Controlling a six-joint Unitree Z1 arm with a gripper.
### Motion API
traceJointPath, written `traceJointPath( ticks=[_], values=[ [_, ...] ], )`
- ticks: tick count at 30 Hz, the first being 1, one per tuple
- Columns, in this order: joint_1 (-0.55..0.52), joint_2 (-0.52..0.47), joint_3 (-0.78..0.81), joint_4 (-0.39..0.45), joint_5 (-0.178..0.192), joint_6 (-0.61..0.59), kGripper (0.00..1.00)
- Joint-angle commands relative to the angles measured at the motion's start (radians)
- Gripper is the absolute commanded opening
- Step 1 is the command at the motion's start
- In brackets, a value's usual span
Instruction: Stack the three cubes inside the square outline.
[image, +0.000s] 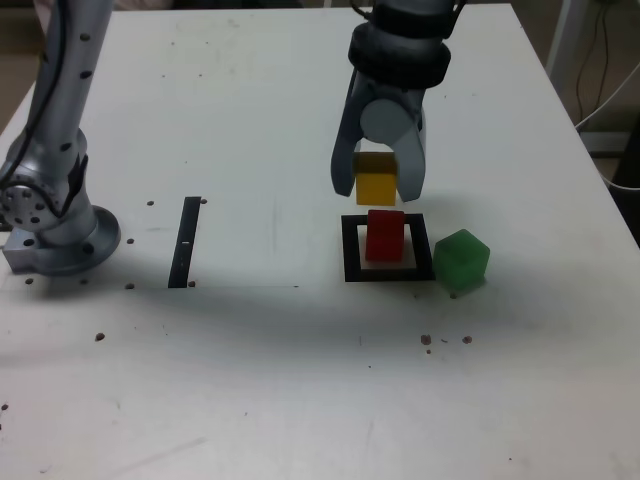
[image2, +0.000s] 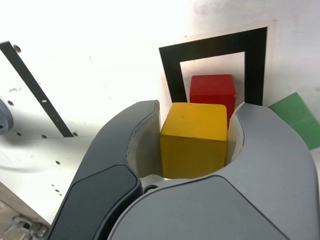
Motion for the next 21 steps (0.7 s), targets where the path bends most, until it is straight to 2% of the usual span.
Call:
traceJointPath(
  ticks=[1,11,21],
  values=[
    [-0.005,-0.005,0.012,-0.013,-0.004,-0.008,0.31],
    [-0.016,0.016,0.041,-0.065,-0.026,-0.014,0.31],
    [-0.016,0.051,0.049,-0.093,-0.026,-0.014,0.31]
  ],
)
